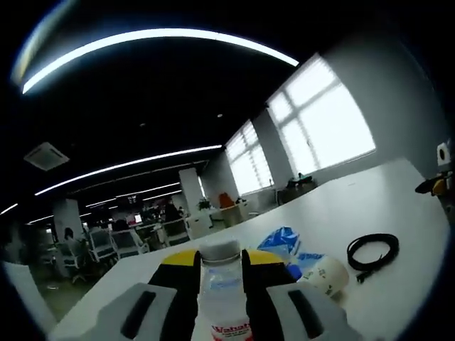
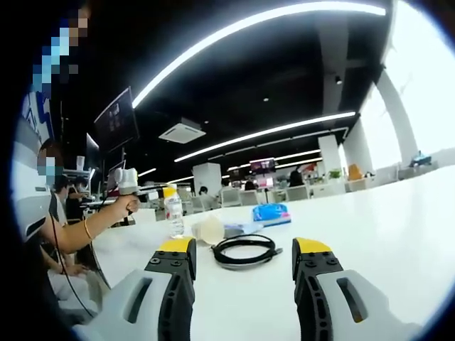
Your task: Arrange the tabletop items into an orderly group along one side of the table until the central work area is clear of visible clutter.
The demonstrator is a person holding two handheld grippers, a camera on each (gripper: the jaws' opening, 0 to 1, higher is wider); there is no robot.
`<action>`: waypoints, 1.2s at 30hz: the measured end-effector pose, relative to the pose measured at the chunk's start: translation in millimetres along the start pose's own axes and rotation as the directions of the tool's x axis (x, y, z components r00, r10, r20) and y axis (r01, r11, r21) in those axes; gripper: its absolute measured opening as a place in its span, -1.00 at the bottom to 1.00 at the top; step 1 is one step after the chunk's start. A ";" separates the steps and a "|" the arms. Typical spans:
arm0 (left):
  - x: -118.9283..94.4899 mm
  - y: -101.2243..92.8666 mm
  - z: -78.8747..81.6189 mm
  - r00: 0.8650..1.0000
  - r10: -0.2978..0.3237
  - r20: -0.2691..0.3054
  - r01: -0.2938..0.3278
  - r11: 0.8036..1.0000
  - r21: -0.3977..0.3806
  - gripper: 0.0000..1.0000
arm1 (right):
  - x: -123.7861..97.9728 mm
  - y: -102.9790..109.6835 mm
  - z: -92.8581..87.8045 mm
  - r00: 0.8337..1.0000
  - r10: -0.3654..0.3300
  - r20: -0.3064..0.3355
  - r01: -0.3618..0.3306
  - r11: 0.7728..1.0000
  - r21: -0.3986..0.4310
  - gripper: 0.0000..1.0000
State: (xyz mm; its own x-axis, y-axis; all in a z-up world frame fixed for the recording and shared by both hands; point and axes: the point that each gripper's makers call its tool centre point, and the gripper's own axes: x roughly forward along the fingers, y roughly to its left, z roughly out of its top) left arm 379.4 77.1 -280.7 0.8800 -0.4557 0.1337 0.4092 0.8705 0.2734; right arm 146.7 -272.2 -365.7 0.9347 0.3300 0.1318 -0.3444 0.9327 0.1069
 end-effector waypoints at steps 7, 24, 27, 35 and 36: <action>-1.8 8.4 -3.2 1.000 0.031 -0.004 -0.031 0.998 -0.057 -0.57 | 1.1 3.3 1.0 1.000 0.005 -0.001 -0.005 1.000 -0.003 0.04; 1.9 13.0 -2.7 0.998 0.059 -0.022 -0.060 0.997 -0.046 -0.54 | 2.1 5.2 -0.3 1.000 0.004 -0.001 -0.004 1.000 -0.001 0.04; 3.7 14.1 -2.2 0.999 0.048 -0.022 -0.049 0.996 -0.077 -0.51 | 2.3 8.2 0.2 1.000 0.011 0.001 -0.011 1.000 -0.002 0.04; 9.3 6.8 -8.2 0.997 0.015 -0.073 -0.026 0.988 -0.149 -0.34 | 1.0 10.1 4.0 1.000 0.018 0.018 -0.018 1.000 -0.001 0.04; 10.1 6.6 -6.9 0.997 0.016 -0.073 -0.026 0.988 -0.149 -0.33 | 1.0 10.1 4.1 1.000 0.018 0.018 -0.018 1.000 -0.001 0.04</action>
State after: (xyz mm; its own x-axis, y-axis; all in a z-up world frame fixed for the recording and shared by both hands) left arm 392.7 79.5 -284.1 0.9015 -0.4273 0.0684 0.4172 0.9002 0.1248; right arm 143.9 -263.1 -360.4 0.9267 0.3441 0.1511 -0.3610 0.9268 0.1038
